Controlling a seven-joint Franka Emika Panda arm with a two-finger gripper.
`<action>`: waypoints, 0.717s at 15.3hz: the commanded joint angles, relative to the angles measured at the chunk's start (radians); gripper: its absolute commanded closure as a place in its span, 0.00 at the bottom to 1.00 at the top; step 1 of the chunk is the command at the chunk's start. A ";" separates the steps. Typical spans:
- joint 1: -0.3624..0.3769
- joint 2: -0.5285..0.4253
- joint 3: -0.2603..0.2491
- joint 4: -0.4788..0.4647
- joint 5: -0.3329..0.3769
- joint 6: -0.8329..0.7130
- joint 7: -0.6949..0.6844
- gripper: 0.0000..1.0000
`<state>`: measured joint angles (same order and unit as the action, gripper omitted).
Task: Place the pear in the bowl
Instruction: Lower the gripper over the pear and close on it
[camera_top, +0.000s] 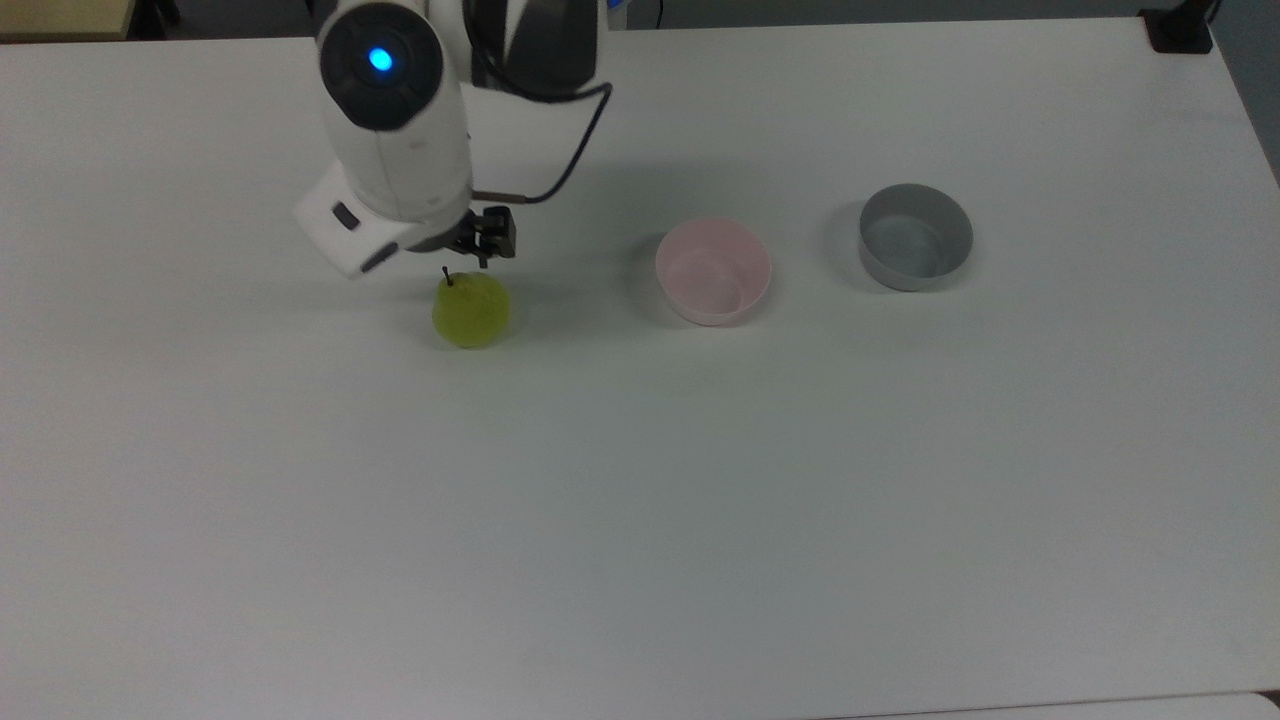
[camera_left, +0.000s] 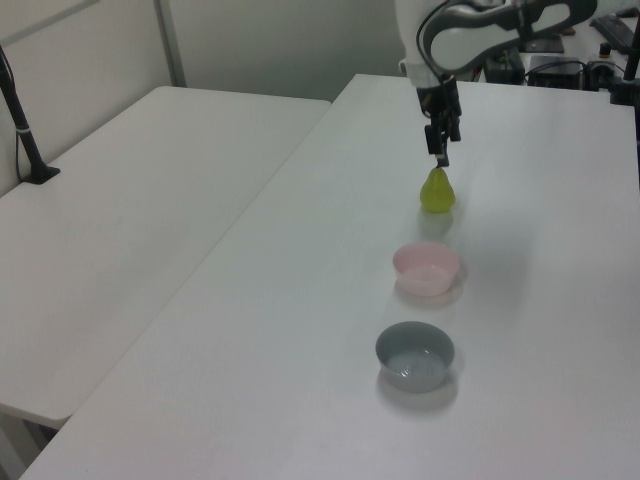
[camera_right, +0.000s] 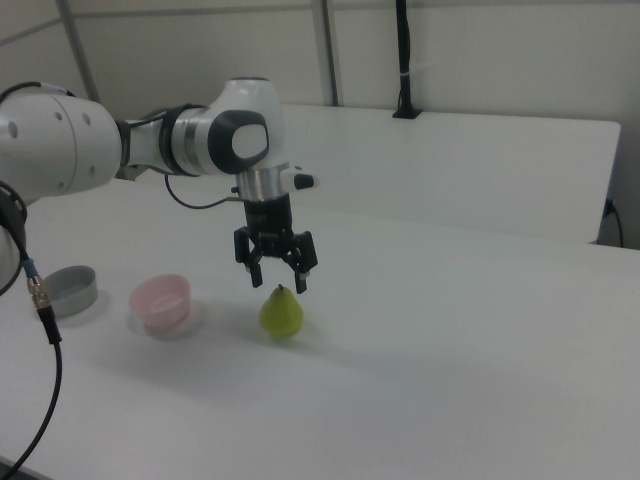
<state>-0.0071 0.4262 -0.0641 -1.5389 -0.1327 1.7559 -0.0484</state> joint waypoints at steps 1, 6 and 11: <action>0.033 0.038 -0.006 -0.017 0.012 0.040 0.018 0.00; 0.049 0.080 -0.006 -0.018 0.004 0.082 0.016 0.00; 0.049 0.095 -0.006 -0.017 -0.016 0.082 0.010 0.25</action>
<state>0.0315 0.5274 -0.0636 -1.5401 -0.1365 1.8160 -0.0464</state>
